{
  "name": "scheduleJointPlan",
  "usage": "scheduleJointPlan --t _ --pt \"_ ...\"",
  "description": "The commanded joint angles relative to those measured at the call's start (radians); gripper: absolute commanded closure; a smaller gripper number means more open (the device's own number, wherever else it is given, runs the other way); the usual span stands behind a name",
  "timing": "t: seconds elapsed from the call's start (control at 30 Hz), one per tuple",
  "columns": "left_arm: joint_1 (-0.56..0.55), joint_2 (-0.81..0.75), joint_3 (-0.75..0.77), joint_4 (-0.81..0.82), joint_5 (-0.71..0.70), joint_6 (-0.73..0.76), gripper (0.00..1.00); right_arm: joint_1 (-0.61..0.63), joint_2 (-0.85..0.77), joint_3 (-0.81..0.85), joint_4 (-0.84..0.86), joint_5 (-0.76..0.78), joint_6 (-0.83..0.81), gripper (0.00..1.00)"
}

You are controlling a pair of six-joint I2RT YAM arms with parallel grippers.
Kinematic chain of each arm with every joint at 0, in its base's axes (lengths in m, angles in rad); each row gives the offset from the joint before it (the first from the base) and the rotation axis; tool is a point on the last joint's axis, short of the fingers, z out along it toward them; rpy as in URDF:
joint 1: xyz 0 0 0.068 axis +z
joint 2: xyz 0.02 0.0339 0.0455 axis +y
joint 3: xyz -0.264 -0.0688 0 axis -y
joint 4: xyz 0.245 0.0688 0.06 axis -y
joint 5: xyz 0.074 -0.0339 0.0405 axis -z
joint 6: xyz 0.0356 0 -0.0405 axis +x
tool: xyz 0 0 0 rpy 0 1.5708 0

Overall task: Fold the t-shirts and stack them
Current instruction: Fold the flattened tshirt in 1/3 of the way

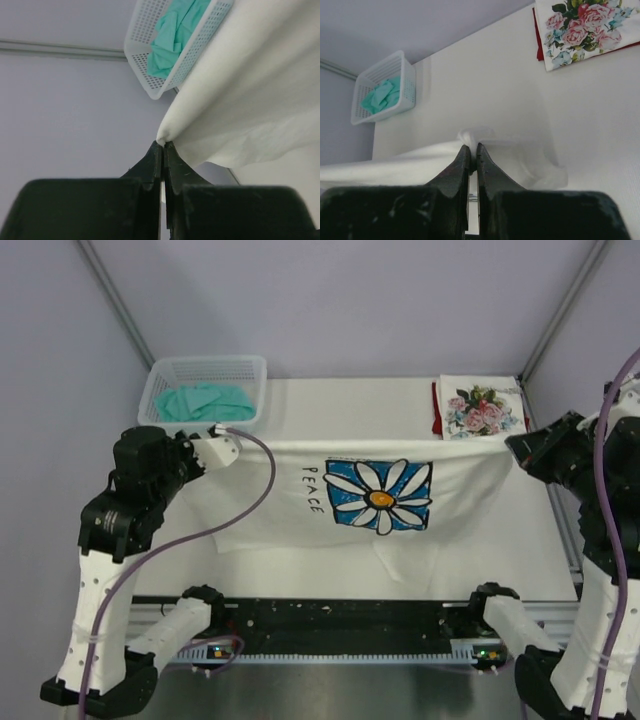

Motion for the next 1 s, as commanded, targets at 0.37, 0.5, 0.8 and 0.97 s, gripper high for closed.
scheduleJointPlan --t 0.37,0.5,0.8,0.97 --pt "0.039 0.310 0.102 0.650 -0.267 0.055 1.00 0.005 0.653 0.499 0.331 -0.121 0.112 1.00" --pt "0.045 0.333 0.163 0.650 -0.247 0.058 1.00 0.002 0.687 0.665 0.316 -0.115 0.110 1.00" --pt "0.045 0.154 -0.079 0.478 -0.015 0.159 1.00 0.000 0.344 0.113 0.297 -0.138 0.021 1.00" --pt "0.045 0.086 -0.246 0.305 0.061 0.208 1.00 0.002 0.106 -0.331 0.169 -0.187 -0.038 1.00"
